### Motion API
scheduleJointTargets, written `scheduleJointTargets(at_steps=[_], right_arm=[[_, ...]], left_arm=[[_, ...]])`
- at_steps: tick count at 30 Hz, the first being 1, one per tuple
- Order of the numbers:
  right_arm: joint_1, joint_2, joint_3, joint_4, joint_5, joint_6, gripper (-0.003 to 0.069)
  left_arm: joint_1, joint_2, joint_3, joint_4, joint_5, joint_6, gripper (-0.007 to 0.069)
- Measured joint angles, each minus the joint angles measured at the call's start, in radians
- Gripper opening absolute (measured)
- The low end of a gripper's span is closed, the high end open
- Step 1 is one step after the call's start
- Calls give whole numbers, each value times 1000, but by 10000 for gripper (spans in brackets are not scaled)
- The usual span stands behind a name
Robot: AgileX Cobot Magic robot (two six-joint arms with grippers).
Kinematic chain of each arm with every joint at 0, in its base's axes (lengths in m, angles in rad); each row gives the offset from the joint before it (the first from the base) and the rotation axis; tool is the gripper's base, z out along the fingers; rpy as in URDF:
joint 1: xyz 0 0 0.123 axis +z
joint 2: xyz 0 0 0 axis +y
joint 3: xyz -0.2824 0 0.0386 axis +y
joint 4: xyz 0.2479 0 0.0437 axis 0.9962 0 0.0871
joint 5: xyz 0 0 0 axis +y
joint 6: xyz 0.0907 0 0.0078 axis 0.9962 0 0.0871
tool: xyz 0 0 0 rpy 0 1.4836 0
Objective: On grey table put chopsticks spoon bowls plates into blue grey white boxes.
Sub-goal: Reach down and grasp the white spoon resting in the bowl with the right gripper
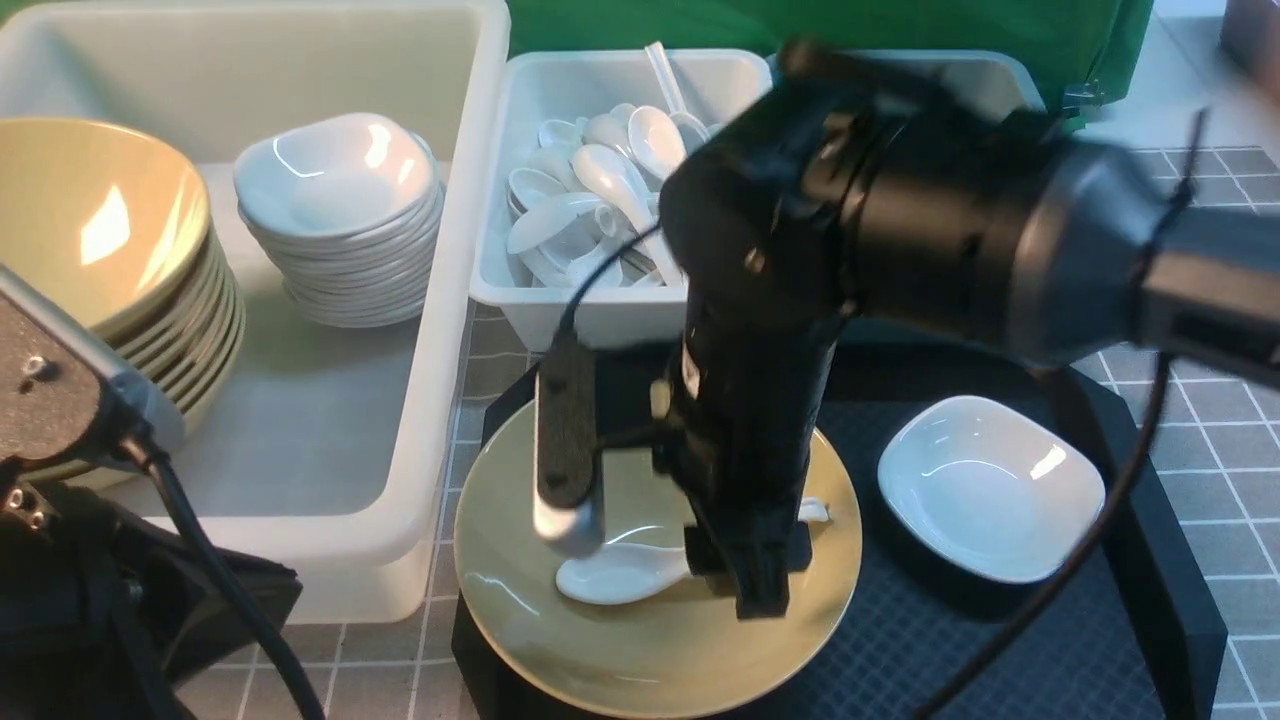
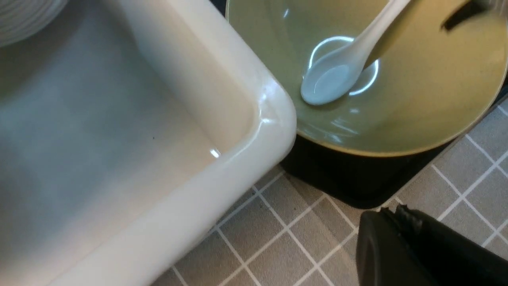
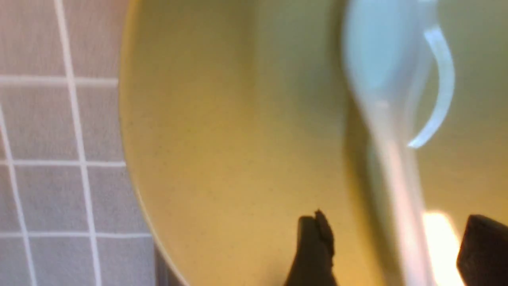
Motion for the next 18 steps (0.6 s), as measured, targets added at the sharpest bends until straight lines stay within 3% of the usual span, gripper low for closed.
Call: scheduleJointTargets(at_steps=[7, 11, 14, 18], right_arm=[[-1, 131, 2, -68, -24, -60, 463], [-1, 155, 2, -97, -33, -57, 330], [-4, 157, -19, -120, -25, -30, 136], [-27, 151, -105, -131, -23, 18, 127]], left_arm=[[0, 0, 0, -1, -39, 12, -11], [0, 0, 0, -1, -41, 3, -11], [0, 0, -9, 25, -41, -39, -11], [0, 25, -92, 127, -38, -122, -11]])
